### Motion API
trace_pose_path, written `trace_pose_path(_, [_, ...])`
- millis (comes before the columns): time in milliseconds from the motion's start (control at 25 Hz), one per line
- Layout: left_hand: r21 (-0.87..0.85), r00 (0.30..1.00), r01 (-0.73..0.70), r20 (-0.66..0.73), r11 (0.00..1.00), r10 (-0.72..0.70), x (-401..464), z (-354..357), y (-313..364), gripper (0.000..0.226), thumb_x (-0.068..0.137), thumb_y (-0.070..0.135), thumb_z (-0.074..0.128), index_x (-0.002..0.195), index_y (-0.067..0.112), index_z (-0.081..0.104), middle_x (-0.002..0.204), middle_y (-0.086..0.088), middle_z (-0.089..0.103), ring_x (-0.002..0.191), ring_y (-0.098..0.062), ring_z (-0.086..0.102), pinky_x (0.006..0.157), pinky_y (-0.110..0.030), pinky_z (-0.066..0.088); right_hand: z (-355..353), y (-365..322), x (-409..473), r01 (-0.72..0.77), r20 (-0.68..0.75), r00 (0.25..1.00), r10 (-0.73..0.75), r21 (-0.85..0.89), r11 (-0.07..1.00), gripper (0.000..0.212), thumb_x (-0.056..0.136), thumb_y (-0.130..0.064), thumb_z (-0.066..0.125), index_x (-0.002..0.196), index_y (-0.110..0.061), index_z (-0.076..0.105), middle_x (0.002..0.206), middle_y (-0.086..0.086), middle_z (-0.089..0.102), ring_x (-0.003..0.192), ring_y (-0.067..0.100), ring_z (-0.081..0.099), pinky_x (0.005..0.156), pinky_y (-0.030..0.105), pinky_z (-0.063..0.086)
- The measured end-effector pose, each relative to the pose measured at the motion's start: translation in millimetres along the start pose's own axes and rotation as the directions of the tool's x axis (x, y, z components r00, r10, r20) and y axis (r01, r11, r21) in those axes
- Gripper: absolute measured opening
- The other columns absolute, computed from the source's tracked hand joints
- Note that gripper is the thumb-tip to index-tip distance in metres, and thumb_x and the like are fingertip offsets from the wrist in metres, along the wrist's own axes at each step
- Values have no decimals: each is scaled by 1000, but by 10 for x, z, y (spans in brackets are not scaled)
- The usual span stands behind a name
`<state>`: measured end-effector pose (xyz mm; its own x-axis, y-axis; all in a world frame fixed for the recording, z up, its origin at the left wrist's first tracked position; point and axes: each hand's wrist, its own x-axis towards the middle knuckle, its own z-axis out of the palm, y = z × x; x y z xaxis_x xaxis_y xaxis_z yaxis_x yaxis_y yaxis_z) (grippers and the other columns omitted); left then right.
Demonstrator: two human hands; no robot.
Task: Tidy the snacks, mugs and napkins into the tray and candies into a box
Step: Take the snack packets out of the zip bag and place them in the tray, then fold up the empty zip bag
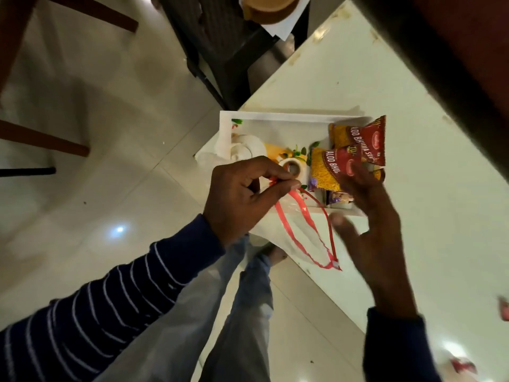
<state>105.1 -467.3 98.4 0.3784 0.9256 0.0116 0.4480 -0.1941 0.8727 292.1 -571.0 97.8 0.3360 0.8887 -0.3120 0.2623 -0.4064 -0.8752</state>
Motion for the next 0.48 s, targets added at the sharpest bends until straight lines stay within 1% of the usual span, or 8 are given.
trace_pose_path(40, [-30, 1000, 30, 0, 999, -30, 40, 8, 58, 11, 80, 17, 81, 85, 9, 76, 80, 14, 68, 47, -18, 54, 48, -33, 47, 41, -152, -153, 1, 112, 994, -3, 19, 1000, 81, 74, -66, 71, 144, -41, 39, 140, -31, 49, 126, -7, 52, 94, 9, 46])
trace_pose_path(120, [-84, 998, 62, 16, 995, -61, 86, 30, 184, 9, 80, 20, 81, 85, 16, 73, 80, 17, 67, 48, -21, 57, 53, -39, 50, 167, -314, -372, -77, 178, 980, 92, -89, 993, 85, 69, -58, 81, 140, -56, 34, 135, -37, 47, 126, -10, 48, 102, 16, 43])
trace_pose_path(160, [-123, 998, 64, 17, 990, -62, 99, 46, 261, 11, 80, 23, 80, 86, 19, 71, 81, 20, 66, 51, -22, 59, 56, -39, 51, 234, -346, -440, -157, 126, 976, 176, -146, 977, 80, 73, -54, 80, 139, -55, 36, 129, -32, 52, 122, -5, 52, 103, 23, 45])
trace_pose_path(240, [-112, 998, 36, -47, 993, -42, 107, 54, 328, 26, 82, 39, 76, 99, 21, 68, 95, 19, 67, 68, -17, 65, 64, -35, 55, 322, -379, -464, -300, -17, 953, 302, -184, 936, 55, 83, -47, 71, 135, -35, 56, 122, -15, 66, 112, 6, 61, 102, 34, 50])
trace_pose_path(320, [-21, 982, -14, -191, 1000, 10, 84, 46, 334, 58, 84, 60, 64, 125, 19, 56, 128, 1, 61, 110, -15, 62, 90, -29, 53, 220, -427, -518, -243, -162, 962, 218, -159, 957, 38, 90, -48, 62, 117, -23, 71, 111, -10, 73, 101, 2, 66, 90, 27, 54])
trace_pose_path(400, [-104, 956, 117, -257, 988, -141, 30, 1, 308, 87, 80, 76, 53, 143, 19, 37, 152, -14, 37, 137, -12, 42, 107, -22, 41, 28, -437, -641, -150, -182, 972, 146, -8, 989, 32, 96, -49, 56, 117, -28, 69, 108, -16, 73, 100, -1, 66, 80, 12, 51])
trace_pose_path(440, [-225, 936, 270, -167, 936, -310, -9, 16, 330, 103, 73, 84, 51, 148, 18, 30, 156, -13, 31, 138, -6, 38, 109, -23, 41, -82, -416, -714, -182, -150, 967, 204, 146, 972, 31, 95, -49, 55, 119, -33, 68, 111, -16, 73, 103, 1, 67, 81, 12, 51])
trace_pose_path(480, [-319, 902, 412, 10, 853, -432, -74, 59, 360, 116, 65, 91, 52, 151, 18, 26, 157, -8, 30, 138, -6, 38, 111, -32, 42, -180, -373, -776, -239, -99, 951, 292, 360, 902, 34, 93, -51, 57, 121, -35, 67, 116, -11, 73, 108, 7, 68, 86, 18, 52])
